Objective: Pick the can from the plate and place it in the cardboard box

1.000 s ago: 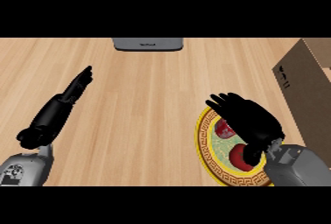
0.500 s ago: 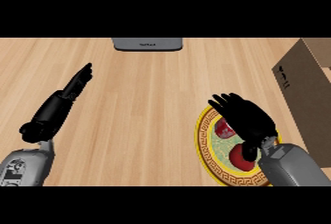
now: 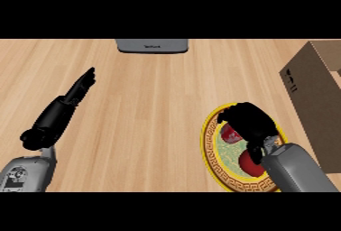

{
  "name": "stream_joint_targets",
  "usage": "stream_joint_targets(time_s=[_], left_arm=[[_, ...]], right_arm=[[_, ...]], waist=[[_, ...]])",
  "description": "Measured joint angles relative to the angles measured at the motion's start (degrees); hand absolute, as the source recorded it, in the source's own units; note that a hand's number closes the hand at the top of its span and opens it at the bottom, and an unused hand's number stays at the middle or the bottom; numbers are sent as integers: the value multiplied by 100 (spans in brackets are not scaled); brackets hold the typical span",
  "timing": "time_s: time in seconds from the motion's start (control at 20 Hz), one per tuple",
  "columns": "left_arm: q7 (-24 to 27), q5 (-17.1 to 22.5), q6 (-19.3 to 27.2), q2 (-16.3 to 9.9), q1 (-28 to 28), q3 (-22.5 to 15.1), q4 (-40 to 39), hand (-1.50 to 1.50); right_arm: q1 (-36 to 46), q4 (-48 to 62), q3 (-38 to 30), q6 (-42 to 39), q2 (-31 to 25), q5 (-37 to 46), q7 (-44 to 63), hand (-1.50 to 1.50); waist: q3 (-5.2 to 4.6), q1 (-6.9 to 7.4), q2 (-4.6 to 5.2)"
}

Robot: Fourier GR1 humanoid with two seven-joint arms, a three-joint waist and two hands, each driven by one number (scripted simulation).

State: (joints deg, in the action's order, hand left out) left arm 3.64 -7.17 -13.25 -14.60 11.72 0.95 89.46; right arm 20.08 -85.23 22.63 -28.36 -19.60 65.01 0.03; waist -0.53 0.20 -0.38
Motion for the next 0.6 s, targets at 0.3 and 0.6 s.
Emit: stream_joint_targets(time_s=[0.3,0.6], left_arm=[[48,-24,-31,37,84,74,-148,0],[-45,4,-136,16,64,126,-24,0]], right_arm=[[4,83,-30,762,-68,263,-623,150],[150,384,-391,1370,172,366,-727,150]], waist=[[-7,-8,-7],[17,16,16]])
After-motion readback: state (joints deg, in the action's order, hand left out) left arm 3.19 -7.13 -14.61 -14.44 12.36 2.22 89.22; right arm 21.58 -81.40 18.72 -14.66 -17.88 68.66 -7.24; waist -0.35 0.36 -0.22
